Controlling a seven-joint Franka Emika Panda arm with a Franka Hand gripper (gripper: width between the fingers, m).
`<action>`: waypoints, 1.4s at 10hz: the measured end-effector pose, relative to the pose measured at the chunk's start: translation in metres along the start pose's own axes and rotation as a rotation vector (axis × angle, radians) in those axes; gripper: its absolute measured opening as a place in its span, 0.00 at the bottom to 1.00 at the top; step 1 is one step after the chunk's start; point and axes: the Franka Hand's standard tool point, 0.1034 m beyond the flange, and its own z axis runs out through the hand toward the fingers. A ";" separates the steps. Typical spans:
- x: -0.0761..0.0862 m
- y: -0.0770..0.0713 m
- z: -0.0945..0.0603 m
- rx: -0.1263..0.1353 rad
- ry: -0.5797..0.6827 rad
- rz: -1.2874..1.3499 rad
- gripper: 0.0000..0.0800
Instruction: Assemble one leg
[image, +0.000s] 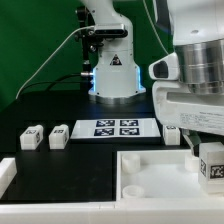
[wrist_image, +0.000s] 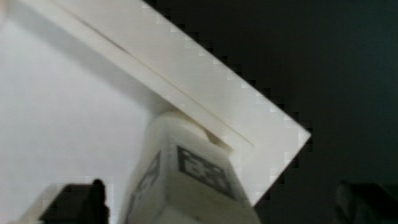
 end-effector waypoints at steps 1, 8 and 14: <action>0.001 0.001 0.001 -0.001 0.000 -0.067 0.81; 0.005 0.005 -0.001 -0.114 0.030 -0.885 0.78; 0.011 0.008 0.000 -0.080 0.041 -0.234 0.37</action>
Offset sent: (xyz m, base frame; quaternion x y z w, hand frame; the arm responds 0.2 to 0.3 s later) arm 0.0000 0.0000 0.0000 0.0000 0.0000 -0.1790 0.9838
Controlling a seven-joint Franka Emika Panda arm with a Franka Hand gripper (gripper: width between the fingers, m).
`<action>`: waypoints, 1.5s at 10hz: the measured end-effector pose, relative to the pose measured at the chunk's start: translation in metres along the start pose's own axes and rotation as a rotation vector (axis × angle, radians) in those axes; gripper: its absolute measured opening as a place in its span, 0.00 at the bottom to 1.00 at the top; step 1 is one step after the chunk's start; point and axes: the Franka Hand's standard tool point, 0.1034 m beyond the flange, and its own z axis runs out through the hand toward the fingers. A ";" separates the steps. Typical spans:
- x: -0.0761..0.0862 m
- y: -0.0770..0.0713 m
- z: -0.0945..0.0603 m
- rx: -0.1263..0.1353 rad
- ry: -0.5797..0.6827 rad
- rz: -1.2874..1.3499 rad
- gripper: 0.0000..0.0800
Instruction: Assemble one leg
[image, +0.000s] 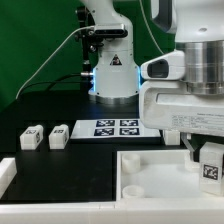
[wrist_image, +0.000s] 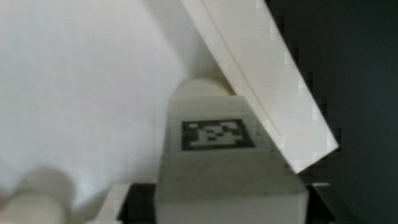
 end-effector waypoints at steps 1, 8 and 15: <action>-0.001 0.000 0.000 -0.005 0.002 0.175 0.37; -0.001 0.006 0.004 0.048 -0.052 0.782 0.60; -0.009 0.001 0.006 0.057 -0.015 -0.223 0.81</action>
Offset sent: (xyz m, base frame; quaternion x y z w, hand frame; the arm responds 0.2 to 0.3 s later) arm 0.0121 -0.0126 -0.0064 0.0492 -0.0250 0.4825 0.8742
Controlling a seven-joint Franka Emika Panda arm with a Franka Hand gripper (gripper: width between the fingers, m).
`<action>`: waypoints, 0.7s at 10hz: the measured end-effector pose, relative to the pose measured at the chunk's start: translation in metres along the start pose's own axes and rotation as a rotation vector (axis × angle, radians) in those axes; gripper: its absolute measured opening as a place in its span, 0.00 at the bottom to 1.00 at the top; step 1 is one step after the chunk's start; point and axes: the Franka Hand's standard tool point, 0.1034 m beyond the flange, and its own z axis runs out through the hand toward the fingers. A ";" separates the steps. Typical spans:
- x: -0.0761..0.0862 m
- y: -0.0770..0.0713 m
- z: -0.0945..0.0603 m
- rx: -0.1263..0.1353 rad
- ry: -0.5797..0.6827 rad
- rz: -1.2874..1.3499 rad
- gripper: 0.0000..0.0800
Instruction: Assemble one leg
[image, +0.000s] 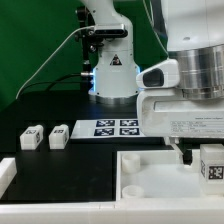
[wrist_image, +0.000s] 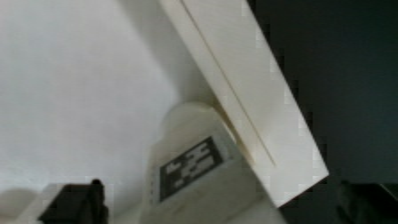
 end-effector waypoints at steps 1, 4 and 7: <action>0.002 -0.003 -0.004 -0.042 0.006 -0.226 0.81; 0.005 -0.003 -0.005 -0.060 0.009 -0.288 0.81; 0.004 -0.004 -0.005 -0.053 0.011 -0.123 0.48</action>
Offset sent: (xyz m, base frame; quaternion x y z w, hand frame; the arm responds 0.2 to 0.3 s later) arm 0.0000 0.0000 0.0000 0.0000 0.0000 0.0899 0.9960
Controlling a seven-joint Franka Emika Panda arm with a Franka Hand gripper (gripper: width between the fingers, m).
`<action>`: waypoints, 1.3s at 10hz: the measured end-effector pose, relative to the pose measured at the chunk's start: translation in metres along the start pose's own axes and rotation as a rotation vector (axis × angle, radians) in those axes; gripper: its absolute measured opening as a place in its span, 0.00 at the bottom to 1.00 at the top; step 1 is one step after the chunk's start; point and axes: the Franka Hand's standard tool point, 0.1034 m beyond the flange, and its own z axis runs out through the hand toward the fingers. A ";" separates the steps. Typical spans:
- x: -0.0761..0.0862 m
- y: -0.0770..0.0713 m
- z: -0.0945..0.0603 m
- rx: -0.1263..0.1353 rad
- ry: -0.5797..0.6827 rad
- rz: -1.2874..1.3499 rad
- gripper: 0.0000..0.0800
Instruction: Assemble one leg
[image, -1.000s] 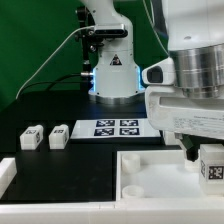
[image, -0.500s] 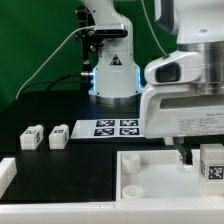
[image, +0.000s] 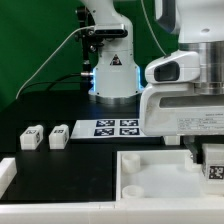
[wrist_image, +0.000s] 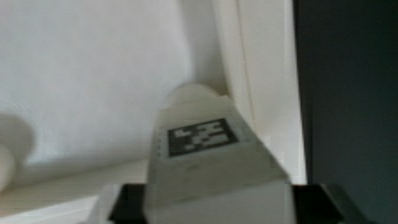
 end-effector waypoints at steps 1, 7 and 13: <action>0.000 0.002 0.001 -0.003 -0.001 0.104 0.37; 0.001 0.007 0.003 0.015 -0.029 1.074 0.37; 0.000 0.008 0.004 0.050 -0.072 1.319 0.75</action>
Offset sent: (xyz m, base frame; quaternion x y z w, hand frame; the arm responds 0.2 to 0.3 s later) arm 0.0120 -0.0091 0.0066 -0.0305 0.0373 0.4033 0.9138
